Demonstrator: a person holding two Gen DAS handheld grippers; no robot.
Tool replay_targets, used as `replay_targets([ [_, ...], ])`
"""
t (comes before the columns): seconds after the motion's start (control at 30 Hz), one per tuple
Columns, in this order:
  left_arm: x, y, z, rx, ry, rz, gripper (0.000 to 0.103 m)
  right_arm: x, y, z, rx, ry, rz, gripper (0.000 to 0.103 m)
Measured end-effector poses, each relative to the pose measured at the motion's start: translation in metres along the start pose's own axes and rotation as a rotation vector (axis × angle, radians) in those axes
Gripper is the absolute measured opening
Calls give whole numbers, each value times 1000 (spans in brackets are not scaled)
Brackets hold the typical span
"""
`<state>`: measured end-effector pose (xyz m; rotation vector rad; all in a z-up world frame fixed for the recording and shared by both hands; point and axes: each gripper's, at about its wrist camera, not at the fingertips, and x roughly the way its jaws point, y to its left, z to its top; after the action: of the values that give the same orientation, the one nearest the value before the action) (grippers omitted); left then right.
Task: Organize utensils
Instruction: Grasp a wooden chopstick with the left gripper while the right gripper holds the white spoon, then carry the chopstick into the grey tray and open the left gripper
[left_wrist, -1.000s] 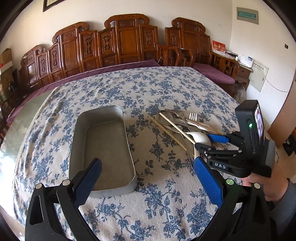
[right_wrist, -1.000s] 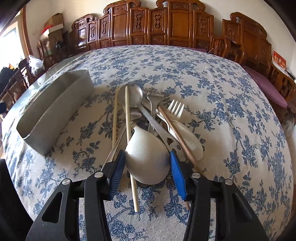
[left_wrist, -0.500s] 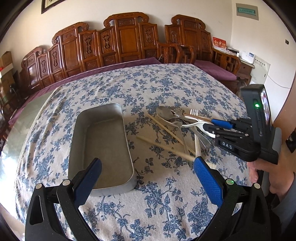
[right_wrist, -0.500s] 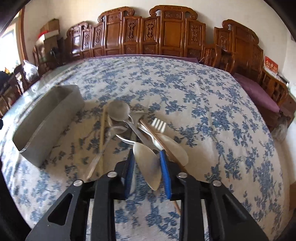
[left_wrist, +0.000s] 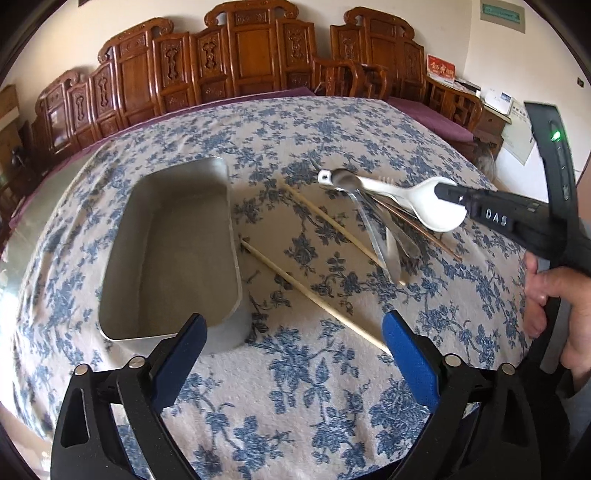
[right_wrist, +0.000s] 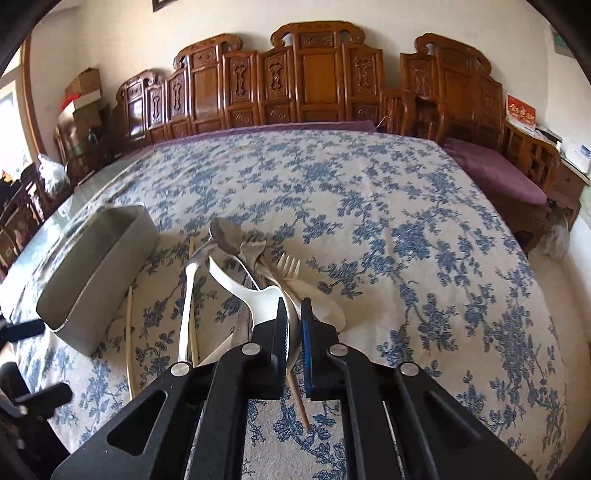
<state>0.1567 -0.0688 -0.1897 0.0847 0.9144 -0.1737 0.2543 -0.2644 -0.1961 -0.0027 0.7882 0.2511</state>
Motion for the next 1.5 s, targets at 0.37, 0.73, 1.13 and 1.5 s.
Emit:
replay_targets([
  [0.37,38,-28,1,3,101,-59,70,-19,-23,-7,80,-44,-71,7],
  [0.73,47,-26,-19,21,171,-22,31,-15,-17,-10,62,-35,-76,7],
  [1.13,21,0,-25,-14,140,-32,4,-30,-12,-15,73,-38,-87,7],
  [1.5,-35,21,-8,-8,7,-25,4,-47,9,-8,64,-63,-70,7],
])
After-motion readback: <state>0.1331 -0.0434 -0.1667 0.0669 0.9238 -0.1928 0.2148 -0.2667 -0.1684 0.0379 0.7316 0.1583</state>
